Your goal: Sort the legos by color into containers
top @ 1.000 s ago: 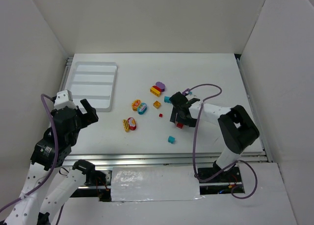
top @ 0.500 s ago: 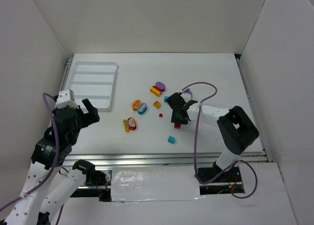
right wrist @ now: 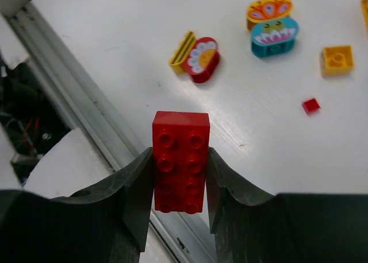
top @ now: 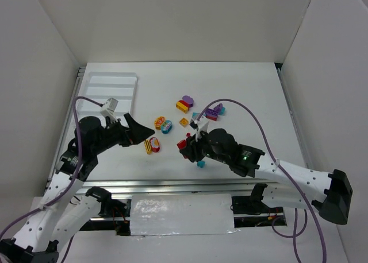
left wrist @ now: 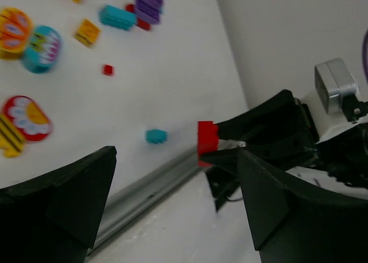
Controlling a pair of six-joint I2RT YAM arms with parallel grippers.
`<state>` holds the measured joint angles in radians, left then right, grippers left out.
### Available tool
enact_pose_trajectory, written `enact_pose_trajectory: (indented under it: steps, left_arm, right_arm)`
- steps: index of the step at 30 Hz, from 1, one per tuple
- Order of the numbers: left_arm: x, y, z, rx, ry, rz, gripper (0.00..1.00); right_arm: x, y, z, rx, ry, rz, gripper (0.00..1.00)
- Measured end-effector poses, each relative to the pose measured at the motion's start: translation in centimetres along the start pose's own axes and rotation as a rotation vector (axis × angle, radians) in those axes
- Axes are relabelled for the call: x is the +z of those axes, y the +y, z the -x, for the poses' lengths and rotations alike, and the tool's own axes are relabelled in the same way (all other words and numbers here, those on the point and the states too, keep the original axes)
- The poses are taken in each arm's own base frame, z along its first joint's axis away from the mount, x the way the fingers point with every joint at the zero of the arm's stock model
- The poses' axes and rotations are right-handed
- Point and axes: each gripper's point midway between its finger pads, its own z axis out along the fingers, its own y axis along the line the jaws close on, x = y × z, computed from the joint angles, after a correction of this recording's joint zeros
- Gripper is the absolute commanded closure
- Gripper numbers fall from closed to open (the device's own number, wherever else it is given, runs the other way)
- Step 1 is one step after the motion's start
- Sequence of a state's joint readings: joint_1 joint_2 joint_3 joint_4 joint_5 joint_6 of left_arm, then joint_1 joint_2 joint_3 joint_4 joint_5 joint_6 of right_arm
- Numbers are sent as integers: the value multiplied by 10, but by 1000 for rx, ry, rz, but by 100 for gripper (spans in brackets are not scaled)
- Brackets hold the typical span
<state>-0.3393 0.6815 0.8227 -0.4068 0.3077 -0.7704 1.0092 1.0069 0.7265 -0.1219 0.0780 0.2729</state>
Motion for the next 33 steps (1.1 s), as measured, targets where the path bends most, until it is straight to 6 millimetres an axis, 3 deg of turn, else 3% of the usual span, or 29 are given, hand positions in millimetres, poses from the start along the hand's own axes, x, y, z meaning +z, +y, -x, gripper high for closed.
enact_pose_trajectory:
  steps: [3, 8, 12, 16, 19, 22, 25, 26, 28, 30, 31, 33]
  left_arm:
    - [11, -20, -22, -92, 91, -148, 1]
    - [21, -38, -52, -166, 220, -226, 2]
    - [30, -53, -72, -194, 294, -281, 7]
    - [40, -54, -98, -225, 377, -285, 9]
    - [44, -56, -106, -240, 408, -286, 15]
    - [46, -60, -108, -234, 413, -300, 25]
    - [50, -58, -113, -235, 429, -292, 46]
    - [51, -58, -114, -237, 433, -289, 58]
    - [54, -59, -114, -234, 434, -298, 66]
    - [55, -61, -114, -237, 434, -301, 90]
    - [56, -61, -113, -233, 430, -305, 97]
    - [58, -61, -114, -229, 429, -305, 100]
  right_arm:
    - [-7, 21, 0, -54, -6, 83, 100]
    - [-21, 48, 0, -112, -27, 187, 100]
    - [-25, 52, 5, -128, -51, 201, 100]
    - [-20, 48, 3, -139, -44, 175, 100]
    - [-14, 45, 0, -145, -27, 144, 100]
    - [-12, 43, -3, -152, -18, 127, 100]
    - [-12, 44, -2, -157, -24, 127, 99]
    - [-12, 44, -2, -158, -25, 127, 99]
    - [-12, 43, -4, -162, -18, 119, 99]
    - [-11, 40, -4, -169, -18, 106, 99]
    - [-11, 39, -4, -172, -19, 98, 97]
    - [-11, 37, -3, -173, -22, 86, 82]
